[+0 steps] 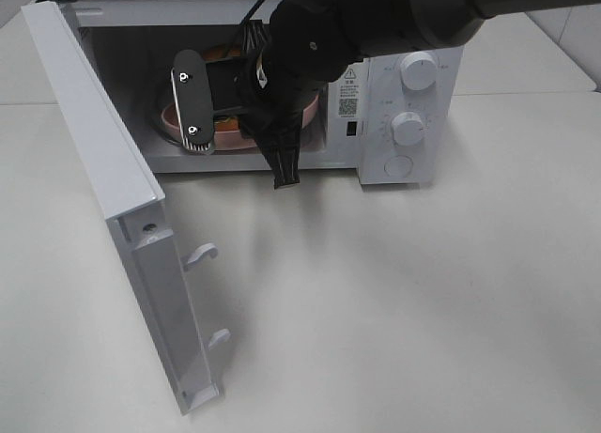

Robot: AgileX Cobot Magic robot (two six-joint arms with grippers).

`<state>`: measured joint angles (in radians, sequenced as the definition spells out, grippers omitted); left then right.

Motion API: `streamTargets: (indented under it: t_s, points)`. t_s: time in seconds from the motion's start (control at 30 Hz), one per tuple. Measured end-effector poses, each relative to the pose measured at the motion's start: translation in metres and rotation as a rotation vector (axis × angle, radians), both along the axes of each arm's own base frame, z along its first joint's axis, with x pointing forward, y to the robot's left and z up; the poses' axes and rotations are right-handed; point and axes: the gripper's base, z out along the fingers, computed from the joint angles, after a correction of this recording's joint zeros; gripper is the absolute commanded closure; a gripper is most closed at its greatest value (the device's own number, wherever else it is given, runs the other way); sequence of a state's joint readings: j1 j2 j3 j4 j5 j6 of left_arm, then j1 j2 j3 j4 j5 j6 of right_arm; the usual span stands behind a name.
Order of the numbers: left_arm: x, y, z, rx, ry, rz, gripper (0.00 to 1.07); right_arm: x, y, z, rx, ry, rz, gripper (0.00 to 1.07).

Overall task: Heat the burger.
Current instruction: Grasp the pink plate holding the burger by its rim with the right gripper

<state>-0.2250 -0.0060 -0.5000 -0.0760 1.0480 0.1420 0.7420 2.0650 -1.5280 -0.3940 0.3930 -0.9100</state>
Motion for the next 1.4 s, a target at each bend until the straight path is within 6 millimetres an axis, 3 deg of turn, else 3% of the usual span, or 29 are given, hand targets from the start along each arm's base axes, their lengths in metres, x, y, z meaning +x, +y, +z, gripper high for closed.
streamTargets:
  t_s: [0.33,0.53,0.83,0.93,1.0,1.1,1.13,1.2,1.23,1.27,1.33,1.4]
  points:
    - [0.000,0.000,0.000,0.000,0.000,0.000,1.06,0.001,0.003,0.005,0.031,-0.033,0.022,1.07]
    - [0.000,0.000,0.000,0.000,0.000,0.000,1.06,0.003,0.005,-0.007,0.017,-0.017,0.026,1.07]
    - [0.000,0.000,0.000,0.000,0.000,0.000,1.06,0.002,0.002,-0.008,0.000,0.004,0.006,1.07]
    - [0.000,0.000,0.000,0.000,0.000,0.000,1.06,0.001,0.001,-0.009,-0.001,0.023,-0.023,1.00]
    - [0.000,0.000,0.000,0.000,0.000,0.000,1.06,0.001,0.001,-0.009,0.015,0.031,-0.046,0.85]
    - [0.000,0.000,0.000,0.000,0.000,0.000,1.06,0.001,0.001,-0.008,0.017,0.030,-0.047,0.79]
    - [0.000,0.000,0.000,0.000,0.000,0.000,1.06,0.001,0.001,-0.008,0.025,0.030,-0.049,0.69]
    - [0.000,0.000,0.000,0.000,0.000,0.000,1.06,0.001,0.001,-0.008,0.034,0.034,-0.052,0.64]
    - [0.000,0.000,0.000,0.000,0.000,0.000,1.06,0.001,0.002,-0.008,0.039,0.037,-0.056,0.54]
    - [0.000,0.000,0.000,0.000,0.000,0.000,1.06,0.001,0.002,-0.008,0.039,0.037,-0.056,0.54]
    - [0.000,0.000,0.000,0.000,0.000,0.000,1.06,0.001,0.002,-0.008,0.071,0.048,-0.085,0.44]
    - [0.000,0.000,0.000,0.000,0.000,0.000,1.06,0.001,0.003,-0.008,0.079,0.048,-0.091,0.43]
